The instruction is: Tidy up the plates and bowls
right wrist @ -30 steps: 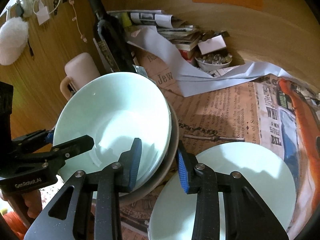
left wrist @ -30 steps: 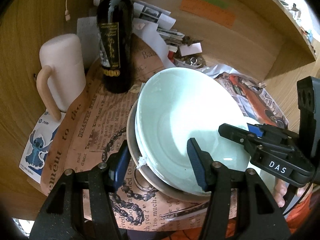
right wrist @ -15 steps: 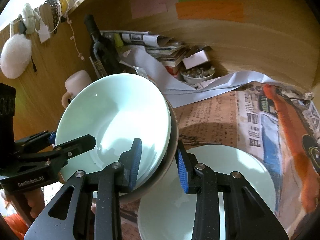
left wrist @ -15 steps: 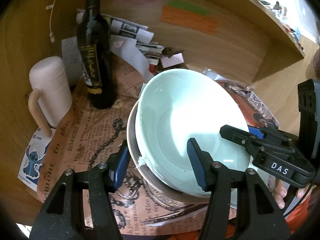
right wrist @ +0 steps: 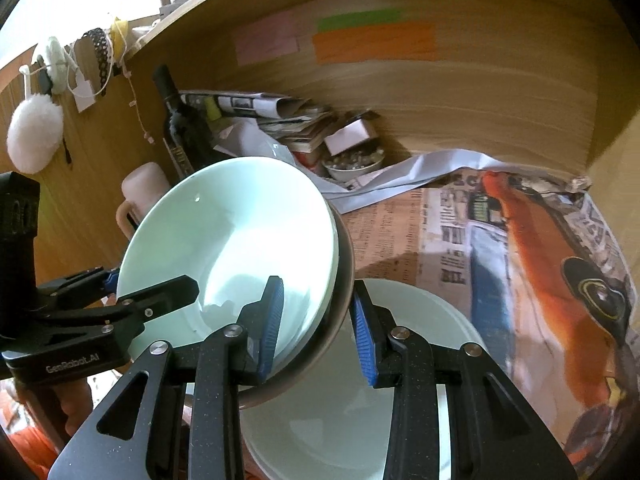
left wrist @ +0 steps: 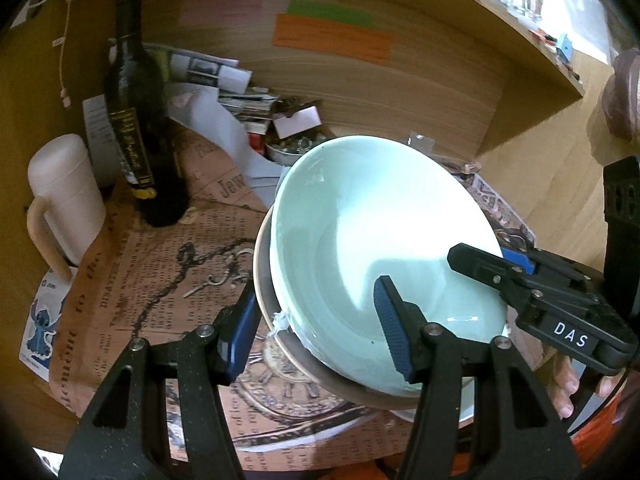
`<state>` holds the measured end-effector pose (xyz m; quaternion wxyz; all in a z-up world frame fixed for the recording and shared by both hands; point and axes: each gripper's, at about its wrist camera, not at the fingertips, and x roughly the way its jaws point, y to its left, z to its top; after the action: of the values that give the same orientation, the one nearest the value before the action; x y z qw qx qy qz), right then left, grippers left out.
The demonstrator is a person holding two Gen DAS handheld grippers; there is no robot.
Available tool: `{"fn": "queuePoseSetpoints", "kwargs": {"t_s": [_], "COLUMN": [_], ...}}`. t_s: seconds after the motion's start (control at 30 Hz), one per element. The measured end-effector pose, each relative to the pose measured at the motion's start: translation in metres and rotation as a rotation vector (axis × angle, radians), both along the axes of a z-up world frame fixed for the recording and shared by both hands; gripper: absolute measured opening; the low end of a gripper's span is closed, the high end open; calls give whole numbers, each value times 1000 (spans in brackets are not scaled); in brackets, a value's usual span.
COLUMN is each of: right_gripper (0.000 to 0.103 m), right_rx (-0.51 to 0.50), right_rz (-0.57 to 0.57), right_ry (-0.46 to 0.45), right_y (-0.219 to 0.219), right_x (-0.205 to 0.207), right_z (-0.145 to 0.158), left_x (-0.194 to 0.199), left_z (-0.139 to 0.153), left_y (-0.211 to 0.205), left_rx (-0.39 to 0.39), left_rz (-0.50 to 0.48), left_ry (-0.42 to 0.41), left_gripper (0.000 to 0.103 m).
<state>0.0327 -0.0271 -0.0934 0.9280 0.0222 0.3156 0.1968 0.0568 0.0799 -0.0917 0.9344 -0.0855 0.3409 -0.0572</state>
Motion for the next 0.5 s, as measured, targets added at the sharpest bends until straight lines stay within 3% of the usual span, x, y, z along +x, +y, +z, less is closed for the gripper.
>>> {"fn": "queuePoseSetpoints", "kwargs": {"t_s": [0.5], "right_gripper": [31], "right_rx": [10], "right_rz": [-53], "right_ry": [-6], "right_y": [-37], "right_x": [-22], "right_z": [0], "left_x": [-5], "left_z": [2], "left_y": [-40], "left_rx": [18], "left_rz": [-60], "left_ry": [-3], "left_gripper": [57]}}
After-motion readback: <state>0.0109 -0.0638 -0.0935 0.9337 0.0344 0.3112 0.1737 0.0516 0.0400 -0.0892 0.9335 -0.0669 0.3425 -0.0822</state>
